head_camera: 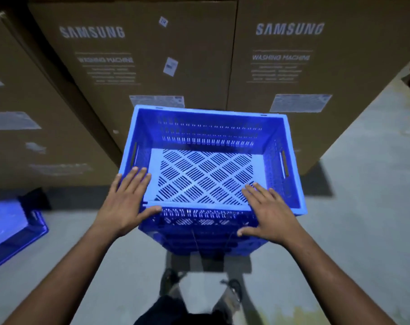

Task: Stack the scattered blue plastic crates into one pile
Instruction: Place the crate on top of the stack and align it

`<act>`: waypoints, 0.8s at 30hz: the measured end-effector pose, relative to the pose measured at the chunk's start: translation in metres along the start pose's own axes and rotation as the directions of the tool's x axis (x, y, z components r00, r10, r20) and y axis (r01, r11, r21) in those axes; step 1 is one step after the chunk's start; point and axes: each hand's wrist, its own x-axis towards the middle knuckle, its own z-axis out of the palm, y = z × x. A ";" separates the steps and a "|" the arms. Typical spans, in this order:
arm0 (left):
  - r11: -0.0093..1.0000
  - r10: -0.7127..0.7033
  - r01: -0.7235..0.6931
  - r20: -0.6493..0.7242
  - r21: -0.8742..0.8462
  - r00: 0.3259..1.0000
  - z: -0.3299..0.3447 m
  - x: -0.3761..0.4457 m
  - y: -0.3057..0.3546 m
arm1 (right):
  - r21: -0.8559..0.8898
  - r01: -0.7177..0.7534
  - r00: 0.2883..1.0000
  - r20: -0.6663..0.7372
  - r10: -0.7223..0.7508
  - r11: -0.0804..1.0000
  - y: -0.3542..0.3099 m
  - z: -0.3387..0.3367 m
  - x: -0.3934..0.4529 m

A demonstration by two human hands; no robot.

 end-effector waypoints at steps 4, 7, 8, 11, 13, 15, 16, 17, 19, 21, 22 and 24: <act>0.984 0.125 -0.135 0.089 0.119 0.988 -0.002 0.000 0.002 | 0.060 0.043 0.992 -0.118 -0.035 0.997 -0.006 0.007 -0.002; 0.996 0.067 -0.073 0.097 0.057 0.993 -0.002 0.013 -0.004 | 0.053 0.001 0.984 -0.176 0.008 0.999 -0.014 -0.009 -0.003; 0.998 0.056 -0.059 0.097 0.025 0.994 -0.004 0.016 -0.008 | 0.019 -0.002 0.980 -0.200 0.006 1.000 -0.016 -0.014 0.000; 0.998 0.052 -0.049 0.110 -0.027 0.993 -0.009 0.018 -0.017 | -0.096 -0.051 0.977 -0.212 0.029 0.994 -0.022 -0.029 0.011; 0.998 0.046 -0.042 0.108 -0.043 0.993 -0.012 0.020 -0.017 | -0.122 -0.140 0.974 -0.196 0.114 0.983 -0.022 -0.037 0.017; 0.999 0.045 -0.043 0.091 -0.022 0.995 -0.011 0.021 -0.011 | -0.123 -0.212 0.966 -0.176 0.189 0.970 -0.022 -0.032 0.016; 0.999 0.048 -0.047 0.080 -0.008 0.996 -0.009 0.019 -0.009 | -0.112 -0.246 0.957 -0.187 0.223 0.963 -0.023 -0.025 0.014; 0.999 0.051 -0.050 0.078 -0.004 0.996 -0.006 0.016 -0.006 | -0.102 -0.279 0.943 -0.220 0.252 0.955 -0.025 -0.016 0.010; 1.000 0.029 -0.029 0.081 0.000 0.996 -0.004 0.006 -0.001 | -0.108 -0.338 0.910 -0.289 0.296 0.935 -0.028 -0.003 0.003; 1.000 -0.009 0.007 0.091 0.020 0.996 -0.006 -0.007 0.007 | -0.119 -0.350 0.907 -0.289 0.305 0.929 -0.029 -0.003 -0.003; 0.999 -0.030 0.028 0.075 0.025 0.997 -0.003 -0.012 0.011 | -0.131 -0.333 0.916 -0.280 0.288 0.934 -0.028 -0.007 -0.003; 0.998 -0.051 0.049 0.069 0.034 0.996 -0.002 -0.017 0.017 | -0.168 -0.296 0.935 -0.253 0.249 0.940 -0.026 -0.018 -0.004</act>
